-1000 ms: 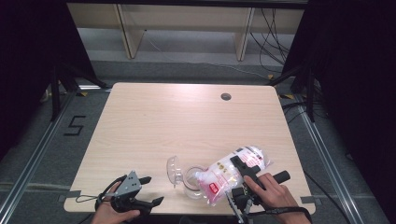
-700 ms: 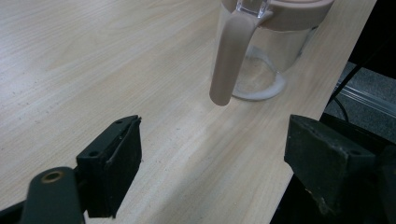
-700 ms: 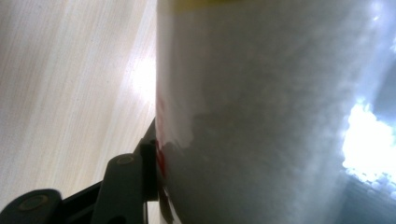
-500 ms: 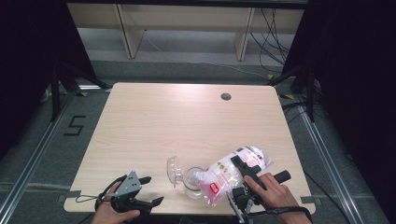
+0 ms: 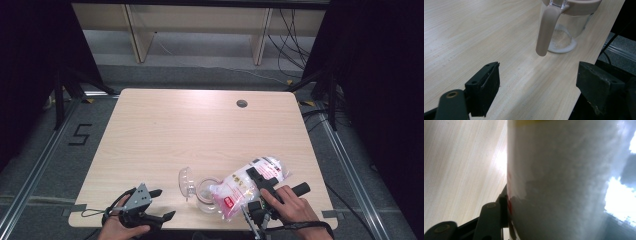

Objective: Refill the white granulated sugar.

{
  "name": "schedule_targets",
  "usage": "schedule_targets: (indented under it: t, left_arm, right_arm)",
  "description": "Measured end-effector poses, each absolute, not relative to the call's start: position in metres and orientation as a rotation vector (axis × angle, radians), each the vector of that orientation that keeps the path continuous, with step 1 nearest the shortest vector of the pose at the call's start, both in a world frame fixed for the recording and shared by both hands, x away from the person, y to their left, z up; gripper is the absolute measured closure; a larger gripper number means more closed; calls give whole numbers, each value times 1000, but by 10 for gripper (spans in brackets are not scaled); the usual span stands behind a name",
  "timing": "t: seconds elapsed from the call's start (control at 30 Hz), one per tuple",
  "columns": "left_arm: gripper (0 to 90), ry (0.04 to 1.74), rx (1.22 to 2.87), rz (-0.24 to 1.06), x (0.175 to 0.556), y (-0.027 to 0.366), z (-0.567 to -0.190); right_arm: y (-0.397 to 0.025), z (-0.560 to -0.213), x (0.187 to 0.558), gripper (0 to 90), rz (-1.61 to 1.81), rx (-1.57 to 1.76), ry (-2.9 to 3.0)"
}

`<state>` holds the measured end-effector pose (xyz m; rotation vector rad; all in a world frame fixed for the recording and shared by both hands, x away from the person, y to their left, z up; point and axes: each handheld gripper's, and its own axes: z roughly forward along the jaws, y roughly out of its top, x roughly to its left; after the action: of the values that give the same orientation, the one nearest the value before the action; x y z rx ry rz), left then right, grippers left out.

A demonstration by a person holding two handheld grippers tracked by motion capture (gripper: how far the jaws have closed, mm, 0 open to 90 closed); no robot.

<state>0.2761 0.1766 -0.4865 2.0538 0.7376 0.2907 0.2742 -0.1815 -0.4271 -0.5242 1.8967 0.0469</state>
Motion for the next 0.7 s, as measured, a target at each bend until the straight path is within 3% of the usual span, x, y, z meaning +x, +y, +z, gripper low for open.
schedule_targets:
  t: [0.7]
  left_arm:
    - [185, 738, 2049, 299, 276, 176, -487]
  right_arm:
    - [-181, -429, 271, 508, 44, -481, 1898]
